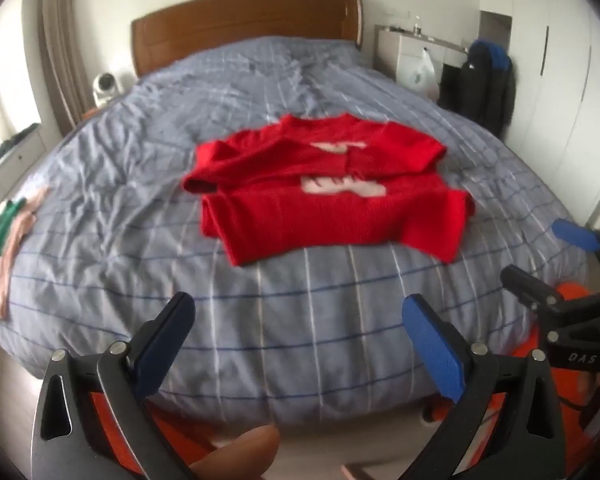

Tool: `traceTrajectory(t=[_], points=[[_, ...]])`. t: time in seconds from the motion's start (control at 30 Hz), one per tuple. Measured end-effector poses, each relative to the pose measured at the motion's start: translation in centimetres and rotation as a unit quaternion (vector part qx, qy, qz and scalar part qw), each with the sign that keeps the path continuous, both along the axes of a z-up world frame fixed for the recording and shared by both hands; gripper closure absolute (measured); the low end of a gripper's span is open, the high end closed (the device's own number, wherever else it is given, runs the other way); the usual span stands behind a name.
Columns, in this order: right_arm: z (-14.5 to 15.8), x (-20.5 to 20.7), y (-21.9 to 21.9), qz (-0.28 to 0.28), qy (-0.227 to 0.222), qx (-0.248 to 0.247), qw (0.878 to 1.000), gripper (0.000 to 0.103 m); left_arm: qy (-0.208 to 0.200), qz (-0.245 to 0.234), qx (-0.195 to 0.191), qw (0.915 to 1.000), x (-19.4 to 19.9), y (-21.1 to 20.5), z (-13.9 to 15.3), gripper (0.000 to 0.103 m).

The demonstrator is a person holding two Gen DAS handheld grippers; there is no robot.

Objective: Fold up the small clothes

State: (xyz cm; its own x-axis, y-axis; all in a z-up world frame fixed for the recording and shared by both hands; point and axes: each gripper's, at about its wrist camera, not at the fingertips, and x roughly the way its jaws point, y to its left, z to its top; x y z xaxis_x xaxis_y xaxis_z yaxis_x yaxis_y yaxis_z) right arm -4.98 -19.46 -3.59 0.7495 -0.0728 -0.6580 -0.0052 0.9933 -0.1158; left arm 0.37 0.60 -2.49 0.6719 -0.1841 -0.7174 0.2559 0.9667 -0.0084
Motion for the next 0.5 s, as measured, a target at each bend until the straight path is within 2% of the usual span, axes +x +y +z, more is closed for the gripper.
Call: traceTrajectory(t=[0.27,0.5], points=[[-1.0,0.5,0.6,0.000,0.023,-0.002,1.000,0.000,-0.002,-0.002,0.004,1.0000,-0.1,-0.2,-0.5,0.000],[-1.1,0.6,0.1,-0.009,0.025,0.002,1.000,0.000,-0.005,-0.002,0.012,0.9999,-0.2,-0.4,-0.7,0.000]])
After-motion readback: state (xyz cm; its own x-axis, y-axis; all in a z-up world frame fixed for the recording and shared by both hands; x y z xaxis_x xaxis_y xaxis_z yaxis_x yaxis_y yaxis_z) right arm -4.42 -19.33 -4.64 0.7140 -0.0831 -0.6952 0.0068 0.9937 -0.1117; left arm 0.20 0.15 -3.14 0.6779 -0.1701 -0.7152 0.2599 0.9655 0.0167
